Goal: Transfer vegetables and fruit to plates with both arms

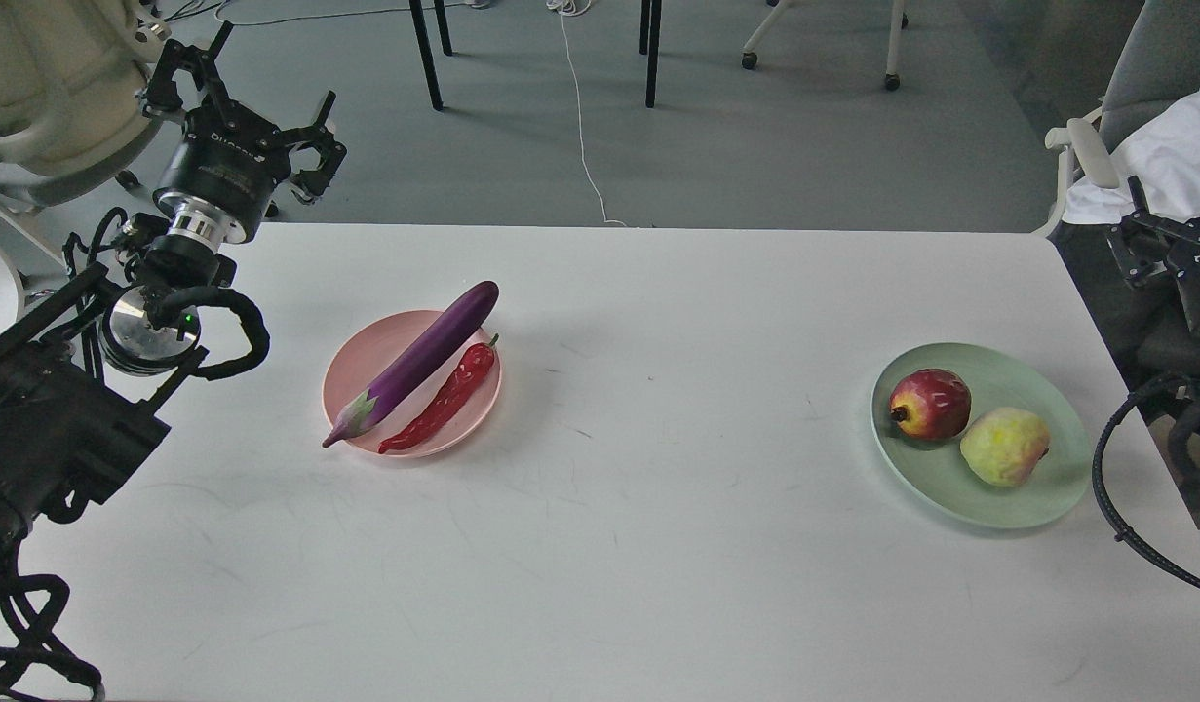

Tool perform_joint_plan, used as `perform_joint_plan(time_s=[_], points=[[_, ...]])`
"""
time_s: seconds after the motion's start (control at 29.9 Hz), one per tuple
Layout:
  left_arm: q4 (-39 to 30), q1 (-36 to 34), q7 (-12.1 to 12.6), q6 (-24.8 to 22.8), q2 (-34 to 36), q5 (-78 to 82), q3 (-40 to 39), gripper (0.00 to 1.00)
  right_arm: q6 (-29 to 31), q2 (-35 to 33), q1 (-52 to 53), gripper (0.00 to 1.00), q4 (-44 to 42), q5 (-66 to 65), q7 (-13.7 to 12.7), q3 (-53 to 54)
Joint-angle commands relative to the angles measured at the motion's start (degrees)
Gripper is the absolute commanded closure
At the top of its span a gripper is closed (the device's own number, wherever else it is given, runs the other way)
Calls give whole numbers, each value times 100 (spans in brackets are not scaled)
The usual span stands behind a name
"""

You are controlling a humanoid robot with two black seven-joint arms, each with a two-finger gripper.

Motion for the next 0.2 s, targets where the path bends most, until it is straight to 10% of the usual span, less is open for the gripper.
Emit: perform_joint_plan(time_s=[0.0,0.17], points=[[380,-48,10,54,-25,0,0,2,0,-17,132,0,-15,-8,4,-8],[899,-330,194,46,-105,8,36,2,0,-9,414,0,-24,-8,4,-26]])
